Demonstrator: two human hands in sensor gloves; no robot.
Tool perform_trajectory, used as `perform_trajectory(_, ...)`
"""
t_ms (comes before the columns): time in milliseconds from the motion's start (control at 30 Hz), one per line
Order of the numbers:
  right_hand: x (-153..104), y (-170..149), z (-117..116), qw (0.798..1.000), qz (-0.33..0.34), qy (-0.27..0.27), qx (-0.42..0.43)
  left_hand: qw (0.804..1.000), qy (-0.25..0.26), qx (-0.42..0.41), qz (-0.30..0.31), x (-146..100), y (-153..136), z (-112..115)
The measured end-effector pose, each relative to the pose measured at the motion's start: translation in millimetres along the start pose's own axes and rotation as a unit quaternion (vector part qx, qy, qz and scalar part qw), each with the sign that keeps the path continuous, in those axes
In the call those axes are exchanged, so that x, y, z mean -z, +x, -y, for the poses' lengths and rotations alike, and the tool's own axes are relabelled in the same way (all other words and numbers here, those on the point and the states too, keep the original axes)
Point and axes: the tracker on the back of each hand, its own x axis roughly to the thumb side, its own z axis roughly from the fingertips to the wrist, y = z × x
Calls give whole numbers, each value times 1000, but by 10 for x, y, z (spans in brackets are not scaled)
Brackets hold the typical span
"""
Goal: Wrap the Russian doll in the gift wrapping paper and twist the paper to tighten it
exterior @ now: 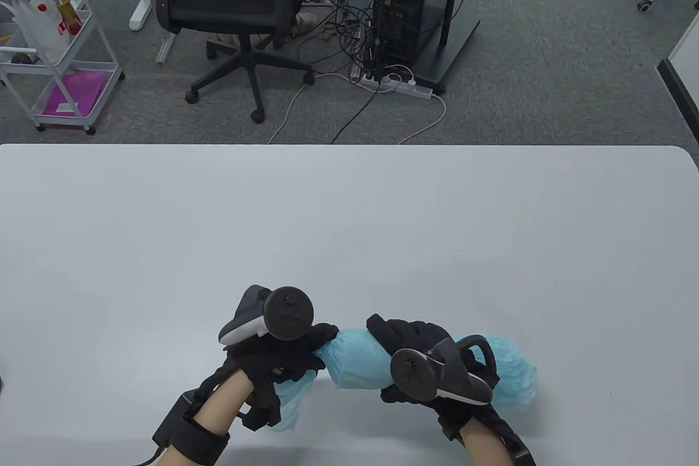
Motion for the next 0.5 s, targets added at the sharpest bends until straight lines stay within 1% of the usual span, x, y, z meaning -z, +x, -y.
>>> perform_trajectory(133, -12, 86, 7, 999, 2, -10, -42, 995, -71, -73, 3, 48, -126, 29)
perform_trajectory(200, -17, 129, 14, 998, 6, -13, -54, 987, -114, -114, 13, 76, -202, 56)
perform_trajectory(333, -20, 168, 9, 997, 7, -16, -72, 972, -151, -177, 30, 118, -315, 116)
perform_trajectory(500, -25, 166, 4, 997, 8, -19, -69, 946, -177, -266, 59, 173, -445, 195)
